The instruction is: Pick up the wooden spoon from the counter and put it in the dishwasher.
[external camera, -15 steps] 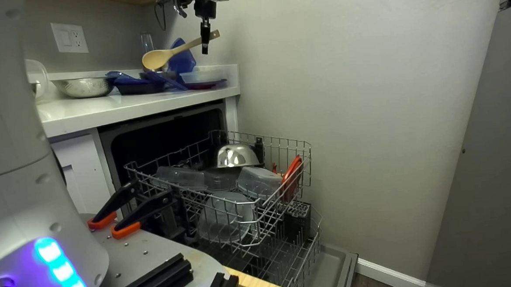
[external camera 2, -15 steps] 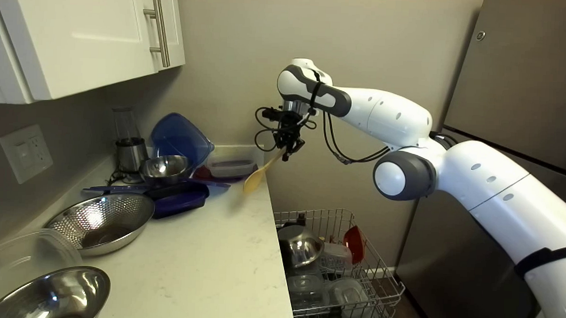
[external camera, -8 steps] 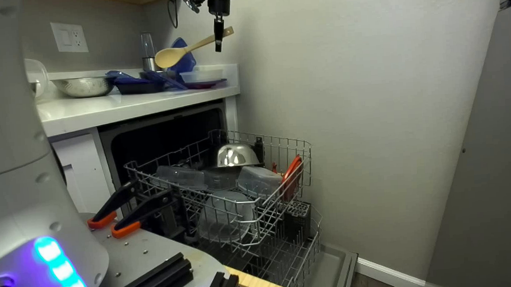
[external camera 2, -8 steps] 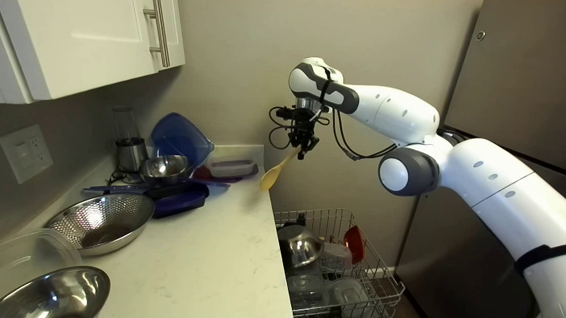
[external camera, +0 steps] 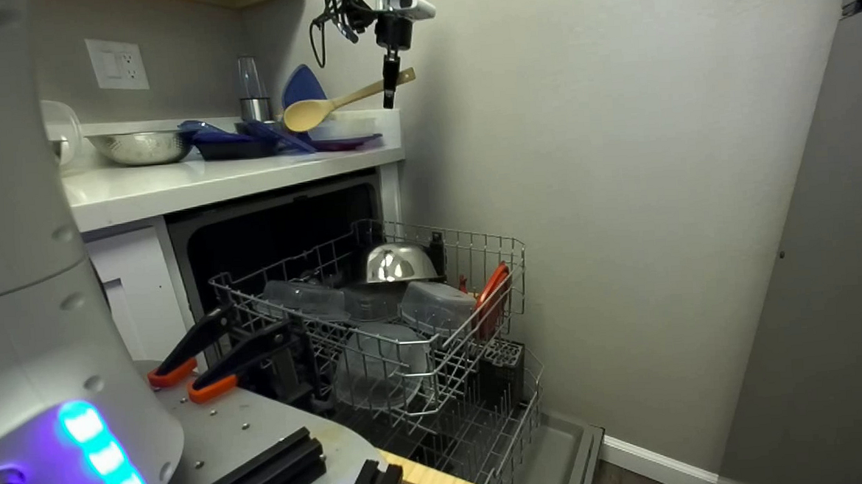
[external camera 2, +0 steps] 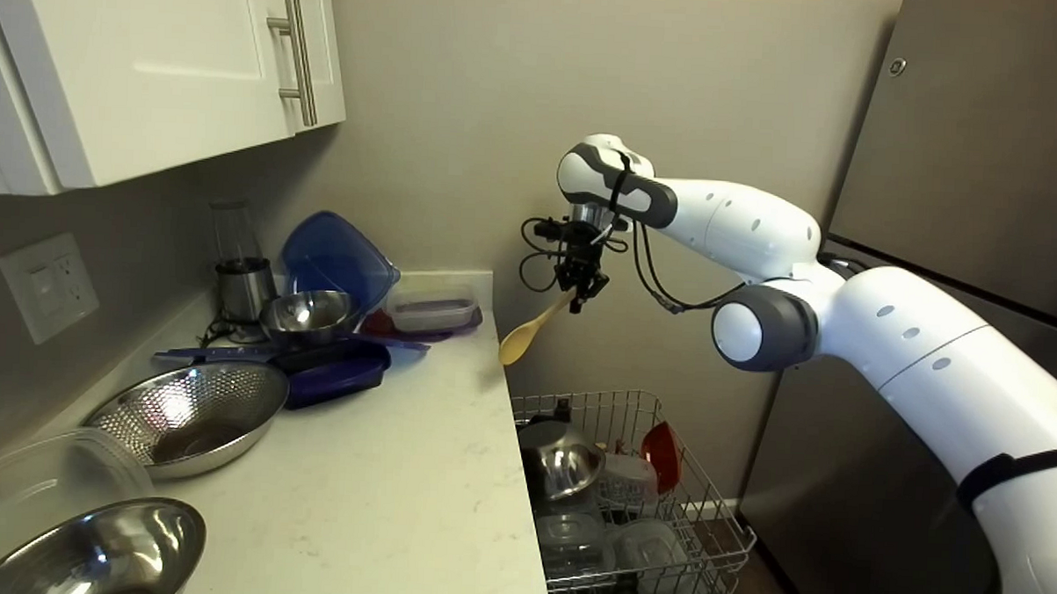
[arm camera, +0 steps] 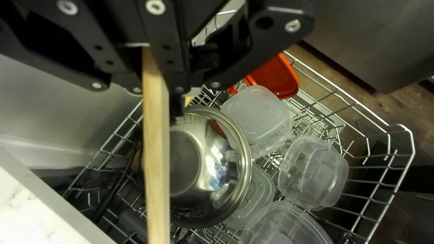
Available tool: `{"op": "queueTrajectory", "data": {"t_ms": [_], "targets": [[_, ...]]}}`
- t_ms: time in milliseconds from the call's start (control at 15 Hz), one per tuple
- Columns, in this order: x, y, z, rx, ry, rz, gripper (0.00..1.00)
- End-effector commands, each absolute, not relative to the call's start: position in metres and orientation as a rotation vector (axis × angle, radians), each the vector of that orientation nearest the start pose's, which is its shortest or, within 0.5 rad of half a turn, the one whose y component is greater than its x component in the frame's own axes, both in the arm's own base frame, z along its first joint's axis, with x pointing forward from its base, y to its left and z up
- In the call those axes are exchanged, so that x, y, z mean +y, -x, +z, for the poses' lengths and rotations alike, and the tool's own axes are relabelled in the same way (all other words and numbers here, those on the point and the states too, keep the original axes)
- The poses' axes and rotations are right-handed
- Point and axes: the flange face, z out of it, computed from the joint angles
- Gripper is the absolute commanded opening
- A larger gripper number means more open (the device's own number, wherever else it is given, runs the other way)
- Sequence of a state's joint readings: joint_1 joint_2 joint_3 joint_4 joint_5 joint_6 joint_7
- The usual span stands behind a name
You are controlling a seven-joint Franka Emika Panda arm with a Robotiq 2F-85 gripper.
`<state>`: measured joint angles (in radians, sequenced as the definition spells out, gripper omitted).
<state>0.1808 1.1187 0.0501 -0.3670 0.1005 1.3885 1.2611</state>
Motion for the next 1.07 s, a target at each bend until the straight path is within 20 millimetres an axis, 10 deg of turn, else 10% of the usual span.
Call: {"op": "queueTrajectory", "data": {"t_ms": [0,467,1000], "targets": [[0.162,-0.762,0.349,1.513,2.668,0.352,0.01],[0.144,-0.767,0.255,1.600,2.700,0.414,0.01],[0.084,-0.773,0.235,1.783,2.715,0.348,0.01]]}}
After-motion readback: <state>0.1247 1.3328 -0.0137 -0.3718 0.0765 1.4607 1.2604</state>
